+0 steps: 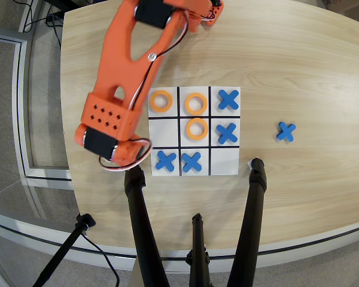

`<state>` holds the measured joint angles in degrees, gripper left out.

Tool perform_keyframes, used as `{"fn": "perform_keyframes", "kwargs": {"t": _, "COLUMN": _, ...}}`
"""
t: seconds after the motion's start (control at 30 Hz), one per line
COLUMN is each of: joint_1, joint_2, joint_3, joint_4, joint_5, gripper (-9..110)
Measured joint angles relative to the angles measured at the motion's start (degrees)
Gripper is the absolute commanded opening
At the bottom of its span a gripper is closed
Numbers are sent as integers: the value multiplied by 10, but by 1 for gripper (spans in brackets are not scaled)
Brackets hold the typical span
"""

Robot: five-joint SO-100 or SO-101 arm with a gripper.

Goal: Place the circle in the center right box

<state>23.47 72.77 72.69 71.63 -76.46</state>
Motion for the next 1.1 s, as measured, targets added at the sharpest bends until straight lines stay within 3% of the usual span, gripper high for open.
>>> {"fn": "perform_keyframes", "kwargs": {"t": 0.3, "joint_1": -95, "joint_2": 261, "joint_3": 258, "joint_4": -11, "joint_5": 4, "gripper": 0}}
{"fn": "perform_keyframes", "kwargs": {"t": 0.73, "joint_1": -221, "joint_2": 624, "joint_3": 673, "joint_4": -138, "joint_5": 4, "gripper": 0}}
{"fn": "perform_keyframes", "kwargs": {"t": 1.1, "joint_1": -200, "joint_2": 602, "joint_3": 726, "joint_4": -344, "joint_5": 3, "gripper": 0}}
